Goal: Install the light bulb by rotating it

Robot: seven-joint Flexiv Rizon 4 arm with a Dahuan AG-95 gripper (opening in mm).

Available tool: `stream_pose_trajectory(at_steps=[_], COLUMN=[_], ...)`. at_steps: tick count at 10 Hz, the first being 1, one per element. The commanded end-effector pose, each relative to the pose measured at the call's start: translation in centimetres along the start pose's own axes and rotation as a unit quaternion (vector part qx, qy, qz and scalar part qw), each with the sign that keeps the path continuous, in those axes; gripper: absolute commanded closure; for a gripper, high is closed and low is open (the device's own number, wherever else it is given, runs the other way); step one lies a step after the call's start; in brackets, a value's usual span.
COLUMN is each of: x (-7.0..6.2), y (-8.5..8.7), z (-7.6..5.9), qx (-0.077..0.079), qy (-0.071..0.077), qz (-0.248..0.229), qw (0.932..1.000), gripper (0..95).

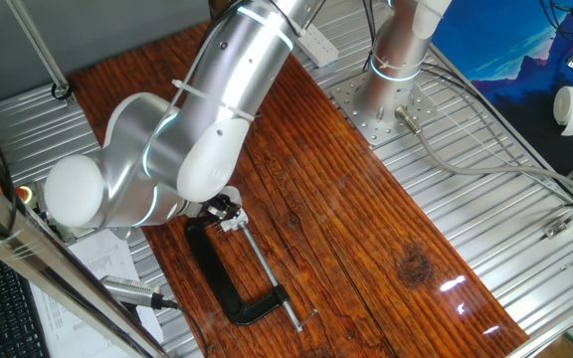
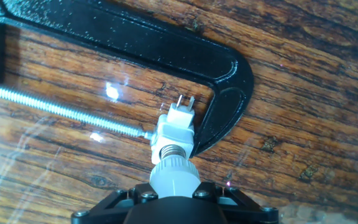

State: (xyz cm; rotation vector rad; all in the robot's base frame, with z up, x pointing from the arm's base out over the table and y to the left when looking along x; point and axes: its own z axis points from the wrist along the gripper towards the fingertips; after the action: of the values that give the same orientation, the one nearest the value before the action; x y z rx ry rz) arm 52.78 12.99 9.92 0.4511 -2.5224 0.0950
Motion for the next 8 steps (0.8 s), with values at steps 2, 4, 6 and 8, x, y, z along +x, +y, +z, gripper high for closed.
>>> stream_pose_trajectory(at_steps=[2,4,6,8], x=[-0.03,-0.13,-0.33,-0.31], y=[0.15,0.3,0.63,0.6], z=[0.07,0.1,0.16,0.18], qx=[-0.004,-0.006,-0.003,0.008], qy=[0.003,0.006,0.009,0.015], qz=[0.015,0.024,0.03,0.027], qw=[0.9999,0.9997,0.9995,0.9995], gripper=[57.0,57.0,57.0,57.0])
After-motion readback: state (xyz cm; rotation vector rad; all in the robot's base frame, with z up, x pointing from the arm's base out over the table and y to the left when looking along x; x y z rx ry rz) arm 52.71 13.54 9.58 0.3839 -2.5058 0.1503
